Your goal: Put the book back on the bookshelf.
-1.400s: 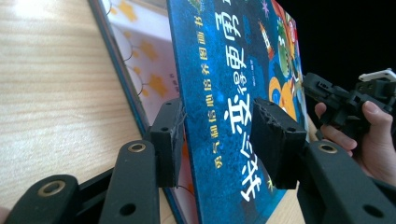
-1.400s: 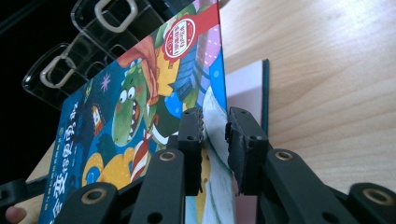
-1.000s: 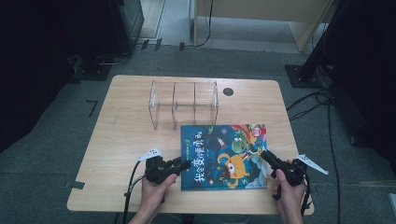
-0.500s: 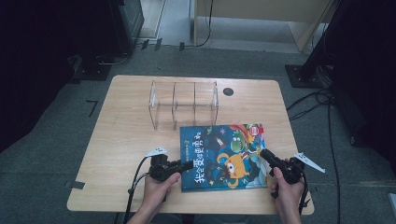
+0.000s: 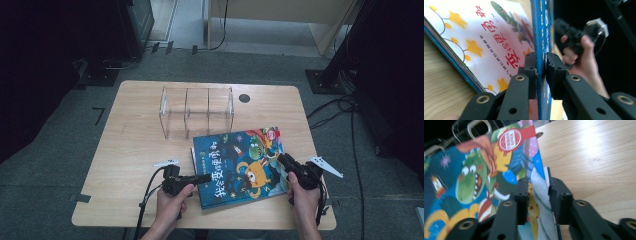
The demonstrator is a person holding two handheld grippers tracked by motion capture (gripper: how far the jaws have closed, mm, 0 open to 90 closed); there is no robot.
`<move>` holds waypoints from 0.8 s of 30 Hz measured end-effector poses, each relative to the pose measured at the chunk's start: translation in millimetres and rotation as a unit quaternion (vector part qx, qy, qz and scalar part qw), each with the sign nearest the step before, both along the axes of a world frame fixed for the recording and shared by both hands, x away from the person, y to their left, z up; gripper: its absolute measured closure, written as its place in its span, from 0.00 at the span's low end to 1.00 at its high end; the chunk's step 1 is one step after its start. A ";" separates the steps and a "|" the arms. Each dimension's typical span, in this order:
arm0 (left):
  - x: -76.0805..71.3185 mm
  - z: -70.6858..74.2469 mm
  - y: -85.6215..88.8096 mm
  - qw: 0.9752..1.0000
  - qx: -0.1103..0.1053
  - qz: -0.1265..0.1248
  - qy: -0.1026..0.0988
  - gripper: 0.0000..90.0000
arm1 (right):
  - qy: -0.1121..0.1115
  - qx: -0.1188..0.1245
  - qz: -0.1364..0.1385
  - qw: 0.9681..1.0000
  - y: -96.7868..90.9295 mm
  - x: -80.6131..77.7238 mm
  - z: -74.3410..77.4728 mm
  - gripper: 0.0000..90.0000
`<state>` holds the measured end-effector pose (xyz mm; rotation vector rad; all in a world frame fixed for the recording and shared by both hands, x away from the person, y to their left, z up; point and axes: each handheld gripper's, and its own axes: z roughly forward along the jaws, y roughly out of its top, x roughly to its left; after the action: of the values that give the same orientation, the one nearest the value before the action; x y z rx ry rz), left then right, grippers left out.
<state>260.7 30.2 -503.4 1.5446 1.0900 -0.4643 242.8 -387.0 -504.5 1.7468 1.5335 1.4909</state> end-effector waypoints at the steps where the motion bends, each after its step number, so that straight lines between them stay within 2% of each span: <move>1: -0.4 2.8 -1.1 1.000 -0.005 0.004 0.004 0.92 | 0.001 -0.015 -0.003 1.000 2.7 -1.8 0.7 0.69; 3: -0.2 7.6 -2.8 1.000 -0.018 0.005 0.006 0.94 | 0.003 -0.038 -0.004 0.999 8.0 -7.3 2.6 0.59; 5: 0.2 10.2 -3.9 1.000 -0.022 0.007 0.007 0.95 | 0.005 -0.064 -0.010 0.998 14.3 -16.2 3.3 0.51; 7: 0.9 11.7 -5.0 0.999 -0.030 0.010 0.016 0.96 | 0.006 -0.085 -0.015 0.996 18.3 -24.2 2.1 0.46; 9: 1.1 12.1 -5.5 0.999 -0.031 0.013 0.020 0.97 | 0.009 -0.095 -0.033 0.995 19.7 -33.9 0.2 0.37; 11: 1.4 12.4 -5.8 0.999 -0.033 0.016 0.021 0.97 | 0.004 -0.097 -0.039 0.995 20.8 -43.7 -1.7 0.32; 12: 1.8 12.4 -5.8 0.999 -0.034 0.016 0.024 0.97 | 0.006 -0.101 -0.035 0.994 23.5 -48.1 -2.7 0.28; 15: 3.3 12.9 -5.4 0.999 -0.032 0.015 0.028 0.97 | 0.011 -0.122 -0.002 0.993 33.6 -58.0 -8.6 0.17; 16: 3.7 13.1 -5.2 0.999 -0.031 0.015 0.028 0.97 | 0.021 -0.128 0.016 0.991 36.7 -60.7 -11.3 0.15; 19: 5.7 13.4 -4.7 0.999 -0.030 0.016 0.033 0.97 | 0.031 -0.140 0.039 0.989 40.2 -65.3 -15.2 0.13; 24: 6.9 15.2 -5.6 0.999 -0.033 0.016 0.038 0.97 | 0.041 -0.139 0.059 0.988 43.1 -68.0 -16.5 0.03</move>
<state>267.6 24.6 -488.2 1.4592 1.1459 -0.5354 174.8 -343.9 -521.1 1.5947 1.8181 1.1990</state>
